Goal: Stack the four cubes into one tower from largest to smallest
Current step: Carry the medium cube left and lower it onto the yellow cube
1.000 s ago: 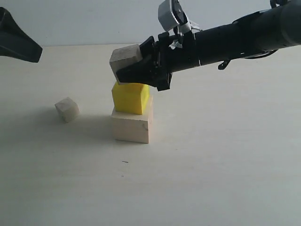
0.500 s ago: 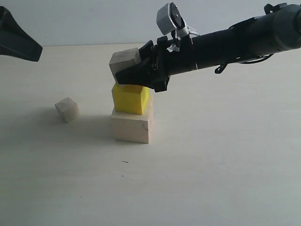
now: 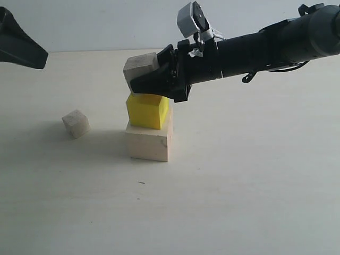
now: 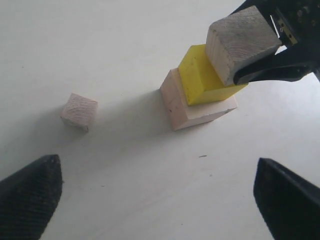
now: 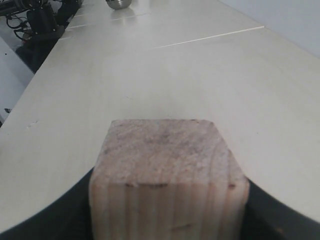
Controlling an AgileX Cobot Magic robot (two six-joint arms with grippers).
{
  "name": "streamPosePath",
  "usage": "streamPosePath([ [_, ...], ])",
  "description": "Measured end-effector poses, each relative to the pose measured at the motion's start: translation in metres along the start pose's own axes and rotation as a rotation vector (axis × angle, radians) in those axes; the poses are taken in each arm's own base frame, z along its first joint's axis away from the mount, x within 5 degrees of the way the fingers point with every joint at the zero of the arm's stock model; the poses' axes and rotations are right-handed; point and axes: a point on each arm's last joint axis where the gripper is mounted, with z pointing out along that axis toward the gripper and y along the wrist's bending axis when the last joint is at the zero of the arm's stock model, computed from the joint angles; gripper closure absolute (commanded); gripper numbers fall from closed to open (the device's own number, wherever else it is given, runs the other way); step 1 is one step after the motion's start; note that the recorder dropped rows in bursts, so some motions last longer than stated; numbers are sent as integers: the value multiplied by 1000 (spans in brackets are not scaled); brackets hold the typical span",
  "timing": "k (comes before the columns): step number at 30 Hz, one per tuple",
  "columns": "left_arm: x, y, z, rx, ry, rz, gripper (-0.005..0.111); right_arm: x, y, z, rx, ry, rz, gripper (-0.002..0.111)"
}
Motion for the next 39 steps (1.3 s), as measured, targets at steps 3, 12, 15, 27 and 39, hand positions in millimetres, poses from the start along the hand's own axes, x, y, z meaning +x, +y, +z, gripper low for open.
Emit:
streamPosePath([
  [3,0,0,0,0,0,0,1,0,0,0,1,-2,1,108],
  [12,-1,0,0,-3,-7,0,1,0,-2,0,19,-5,7,108],
  [15,-1,0,0,-3,-7,0,1,-1,-2,0,22,-6,8,108],
  [27,-1,0,0,-5,-12,0,1,5,4,16,13,25,10,88],
  [39,-1,0,0,-5,-13,0,1,5,2,16,33,32,10,87],
])
